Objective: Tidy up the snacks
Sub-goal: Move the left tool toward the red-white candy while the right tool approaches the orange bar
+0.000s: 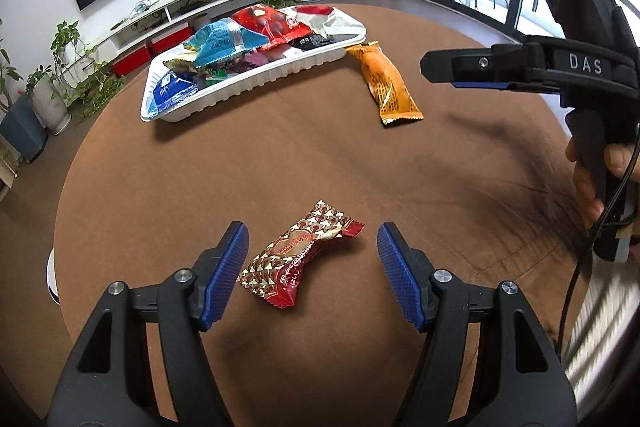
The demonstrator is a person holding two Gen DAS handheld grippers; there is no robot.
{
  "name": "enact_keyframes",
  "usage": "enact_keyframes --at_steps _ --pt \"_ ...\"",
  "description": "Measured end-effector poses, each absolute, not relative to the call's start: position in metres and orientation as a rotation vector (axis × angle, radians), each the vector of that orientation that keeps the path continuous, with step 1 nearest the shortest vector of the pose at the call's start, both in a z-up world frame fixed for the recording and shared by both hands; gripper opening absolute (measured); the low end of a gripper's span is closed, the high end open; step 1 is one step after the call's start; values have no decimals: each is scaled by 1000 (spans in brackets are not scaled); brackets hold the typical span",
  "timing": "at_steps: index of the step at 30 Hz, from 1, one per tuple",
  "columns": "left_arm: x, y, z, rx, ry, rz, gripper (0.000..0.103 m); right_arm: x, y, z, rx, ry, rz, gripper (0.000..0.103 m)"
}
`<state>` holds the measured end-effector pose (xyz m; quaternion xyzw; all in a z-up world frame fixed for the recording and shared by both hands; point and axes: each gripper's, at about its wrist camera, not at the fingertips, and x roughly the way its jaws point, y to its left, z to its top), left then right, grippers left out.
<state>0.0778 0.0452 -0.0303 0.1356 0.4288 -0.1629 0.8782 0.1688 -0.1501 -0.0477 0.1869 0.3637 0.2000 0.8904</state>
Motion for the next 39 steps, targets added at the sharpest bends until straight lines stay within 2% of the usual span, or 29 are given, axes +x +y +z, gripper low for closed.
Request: enact_keyframes --at_steps 20,24,39 --pt "89 45 -55 353 938 -334 66 176 -142 -54 340 793 393 79" --pt "91 44 -57 354 933 -338 72 178 -140 -55 331 798 389 79" --pt "97 47 -60 351 918 -357 78 195 -134 -61 279 828 355 80"
